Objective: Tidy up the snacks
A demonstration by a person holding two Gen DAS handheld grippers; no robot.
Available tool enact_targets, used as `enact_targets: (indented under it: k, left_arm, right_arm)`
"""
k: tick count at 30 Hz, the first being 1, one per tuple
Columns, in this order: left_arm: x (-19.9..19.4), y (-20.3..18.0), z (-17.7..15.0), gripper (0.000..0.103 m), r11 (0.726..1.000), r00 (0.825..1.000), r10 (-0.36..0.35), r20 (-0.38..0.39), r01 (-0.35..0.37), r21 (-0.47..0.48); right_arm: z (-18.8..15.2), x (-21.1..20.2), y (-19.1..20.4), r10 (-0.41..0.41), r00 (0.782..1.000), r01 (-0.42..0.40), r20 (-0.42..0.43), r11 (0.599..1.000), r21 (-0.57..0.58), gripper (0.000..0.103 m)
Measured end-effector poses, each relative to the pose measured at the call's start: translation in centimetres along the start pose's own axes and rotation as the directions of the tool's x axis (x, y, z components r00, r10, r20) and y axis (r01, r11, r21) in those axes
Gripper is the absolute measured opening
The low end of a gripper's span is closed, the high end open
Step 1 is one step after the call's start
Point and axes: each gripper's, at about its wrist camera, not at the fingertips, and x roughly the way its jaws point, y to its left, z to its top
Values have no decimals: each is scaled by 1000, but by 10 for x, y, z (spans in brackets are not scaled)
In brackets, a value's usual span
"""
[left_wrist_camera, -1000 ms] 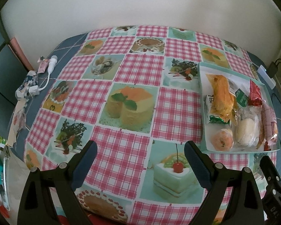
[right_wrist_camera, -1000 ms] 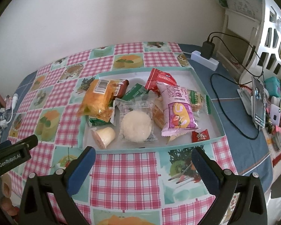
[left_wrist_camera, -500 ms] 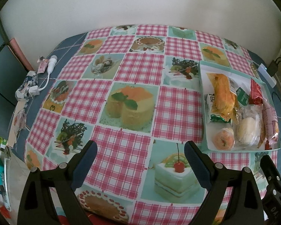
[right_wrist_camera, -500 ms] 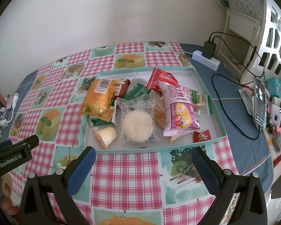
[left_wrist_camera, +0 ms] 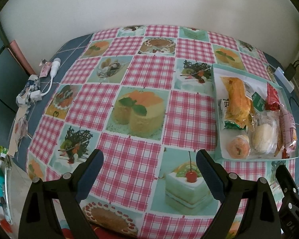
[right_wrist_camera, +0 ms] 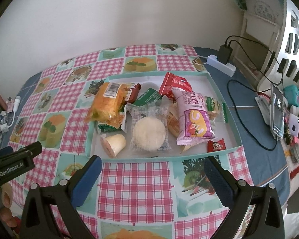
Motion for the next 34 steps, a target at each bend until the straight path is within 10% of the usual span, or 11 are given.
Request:
enact_targets:
  k: [34]
  left_arm:
    - [-7, 6, 0, 94, 1000, 999, -8, 36, 9, -20]
  right_arm:
    - [-1, 1, 1, -2, 1000, 2, -4, 1000, 1, 103]
